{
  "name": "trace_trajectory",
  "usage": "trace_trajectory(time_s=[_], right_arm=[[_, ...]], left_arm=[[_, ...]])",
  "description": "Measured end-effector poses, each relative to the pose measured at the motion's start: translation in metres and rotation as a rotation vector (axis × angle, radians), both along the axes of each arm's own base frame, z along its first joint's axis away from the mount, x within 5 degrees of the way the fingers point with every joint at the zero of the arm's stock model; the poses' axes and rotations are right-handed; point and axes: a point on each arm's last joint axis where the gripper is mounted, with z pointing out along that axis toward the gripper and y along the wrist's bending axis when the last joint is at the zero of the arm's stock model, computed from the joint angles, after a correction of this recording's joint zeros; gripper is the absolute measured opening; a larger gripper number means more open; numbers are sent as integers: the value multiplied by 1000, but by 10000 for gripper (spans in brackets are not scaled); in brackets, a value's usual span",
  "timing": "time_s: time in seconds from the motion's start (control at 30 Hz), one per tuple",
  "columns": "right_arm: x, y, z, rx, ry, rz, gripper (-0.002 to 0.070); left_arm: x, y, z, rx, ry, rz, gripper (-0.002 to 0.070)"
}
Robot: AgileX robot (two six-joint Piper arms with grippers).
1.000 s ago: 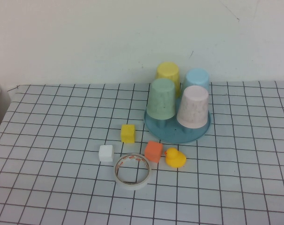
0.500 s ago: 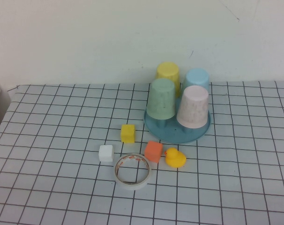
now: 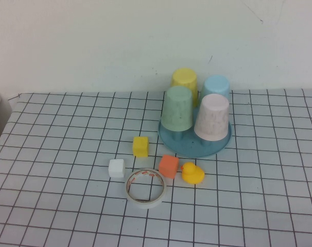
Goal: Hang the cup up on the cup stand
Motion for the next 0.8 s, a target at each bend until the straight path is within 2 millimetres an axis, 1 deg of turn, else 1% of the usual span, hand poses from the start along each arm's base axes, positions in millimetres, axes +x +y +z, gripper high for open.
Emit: trace_trajectory(time_s=[0.1,0.2,0.27,0.33,0.4,0.57,0.67,0.8], right_arm=[[0,0,0,0,0,0,-1],[0,0,0,0,0,0,-1],[0,0,0,0,0,0,-1],[0,0,0,0,0,0,-1],[0,0,0,0,0,0,-1],[0,0,0,0,0,0,-1],[0,0,0,0,0,0,-1],[0,0,0,0,0,0,-1]], left_arm=[[1,-2,-7,3,14,-8,-2],[0,-4,-25,-31,88,-6,-2],[-1,-3,-37,-56,122,29,-2],[-4,-3,-42,-101,123,59,-2],[-6,-2,-43,-106,70,80,-2],[-3,-2,-42,-25,-131,153,-2],[-1,0,-42,-38,-179,226,-2],[0,2,-47,-56,-172,278,-2]])
